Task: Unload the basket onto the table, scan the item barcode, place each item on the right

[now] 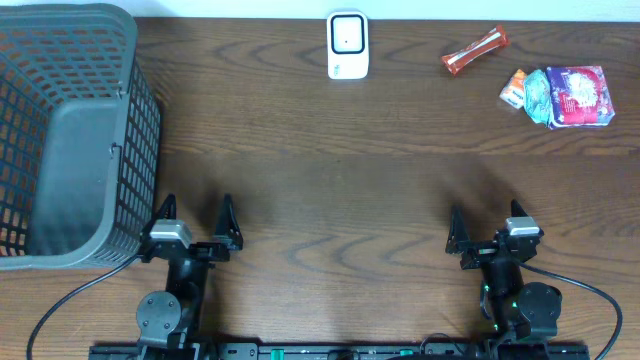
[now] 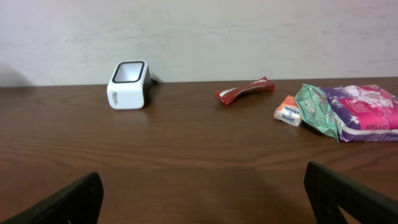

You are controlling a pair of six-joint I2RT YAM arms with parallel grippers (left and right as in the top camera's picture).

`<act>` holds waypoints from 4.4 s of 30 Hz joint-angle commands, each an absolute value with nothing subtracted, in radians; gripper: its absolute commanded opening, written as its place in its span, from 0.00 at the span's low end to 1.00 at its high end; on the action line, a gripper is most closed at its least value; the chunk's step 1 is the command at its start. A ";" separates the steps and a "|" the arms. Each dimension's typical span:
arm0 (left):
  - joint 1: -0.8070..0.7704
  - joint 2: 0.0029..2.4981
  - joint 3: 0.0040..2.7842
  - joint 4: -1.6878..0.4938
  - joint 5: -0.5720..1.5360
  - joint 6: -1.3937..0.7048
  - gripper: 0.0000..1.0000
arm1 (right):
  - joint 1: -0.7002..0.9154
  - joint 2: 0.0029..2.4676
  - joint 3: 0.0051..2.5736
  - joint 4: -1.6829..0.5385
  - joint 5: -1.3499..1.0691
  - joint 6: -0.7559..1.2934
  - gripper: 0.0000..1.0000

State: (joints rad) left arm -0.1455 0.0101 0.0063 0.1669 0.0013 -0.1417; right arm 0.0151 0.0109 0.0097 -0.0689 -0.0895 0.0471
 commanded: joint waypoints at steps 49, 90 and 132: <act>-0.141 0.001 0.004 -0.074 -0.001 0.033 0.98 | 0.001 0.005 0.005 -0.070 -0.081 0.036 0.99; -0.141 0.004 0.004 -0.074 -0.001 0.033 0.97 | 0.001 0.005 0.006 -0.070 -0.080 0.036 0.99; -0.141 0.004 0.004 -0.074 -0.001 0.033 0.98 | 0.001 0.005 0.005 -0.070 -0.081 0.036 0.99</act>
